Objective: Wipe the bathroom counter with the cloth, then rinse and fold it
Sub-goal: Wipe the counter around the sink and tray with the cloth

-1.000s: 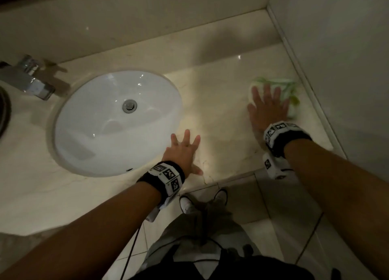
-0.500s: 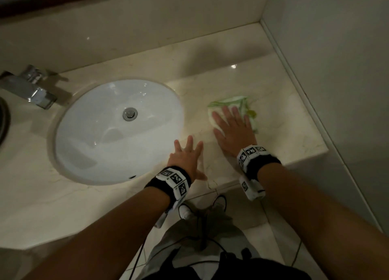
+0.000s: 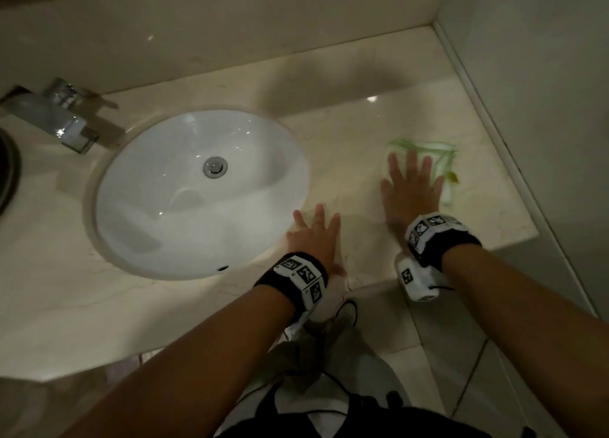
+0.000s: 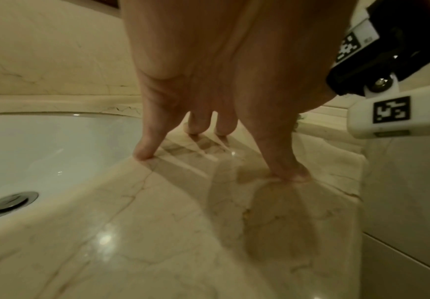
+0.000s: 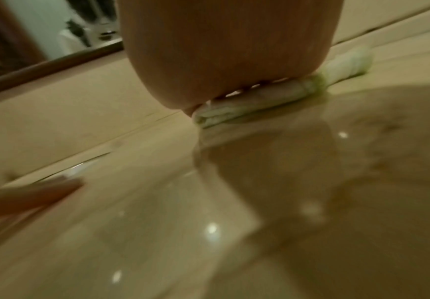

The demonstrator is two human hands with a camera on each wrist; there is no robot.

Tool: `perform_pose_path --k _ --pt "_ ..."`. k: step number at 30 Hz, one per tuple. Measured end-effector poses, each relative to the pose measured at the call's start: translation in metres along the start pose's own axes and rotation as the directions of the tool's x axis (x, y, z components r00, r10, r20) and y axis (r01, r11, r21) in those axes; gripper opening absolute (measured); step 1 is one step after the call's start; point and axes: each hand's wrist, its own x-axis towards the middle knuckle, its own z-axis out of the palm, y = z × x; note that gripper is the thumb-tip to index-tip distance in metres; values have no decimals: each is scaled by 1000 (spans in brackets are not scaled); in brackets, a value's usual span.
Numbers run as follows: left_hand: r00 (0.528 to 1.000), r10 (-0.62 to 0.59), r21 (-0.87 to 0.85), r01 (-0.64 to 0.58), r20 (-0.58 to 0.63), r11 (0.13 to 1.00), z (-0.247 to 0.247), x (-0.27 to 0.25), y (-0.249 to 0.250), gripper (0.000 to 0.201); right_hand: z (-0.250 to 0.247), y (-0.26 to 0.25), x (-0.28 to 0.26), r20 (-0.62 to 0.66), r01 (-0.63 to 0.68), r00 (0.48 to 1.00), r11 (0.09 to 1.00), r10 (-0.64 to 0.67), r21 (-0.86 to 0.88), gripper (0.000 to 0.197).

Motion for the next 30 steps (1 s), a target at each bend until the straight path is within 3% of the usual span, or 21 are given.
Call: perform_pose_path --k 4,10,13,18,20,26,28,30 --pt "1000 14 -7 -14 -19 1000 2 3 0 120 9 -59 -21 82 293 954 955 -288 -54 59" --pt "998 30 -11 -30 -64 999 5 1 -4 121 2 -61 -16 136 398 911 917 -390 -34 55" --pt "998 32 -1 -32 -61 999 5 1 -3 117 -2 -70 9 160 355 924 935 -347 -25 55" --pt "998 23 2 -23 -54 1000 9 8 -3 114 -4 -126 36 150 150 977 989 -150 10 58" --pt "998 26 33 -24 -64 999 10 9 -4 114 -6 -139 36 162 150 976 989 -146 -16 59" --pt "998 22 -7 -22 -64 1000 2 1 -1 119 -11 -101 25 228 452 872 891 -433 -39 56" --pt "998 20 -6 -20 -54 1000 3 0 -1 117 -11 -82 21 214 474 864 880 -455 -43 55" --pt "999 23 3 -23 -48 1000 3 0 -1 114 -11 -57 20 159 435 892 899 -424 -45 56"
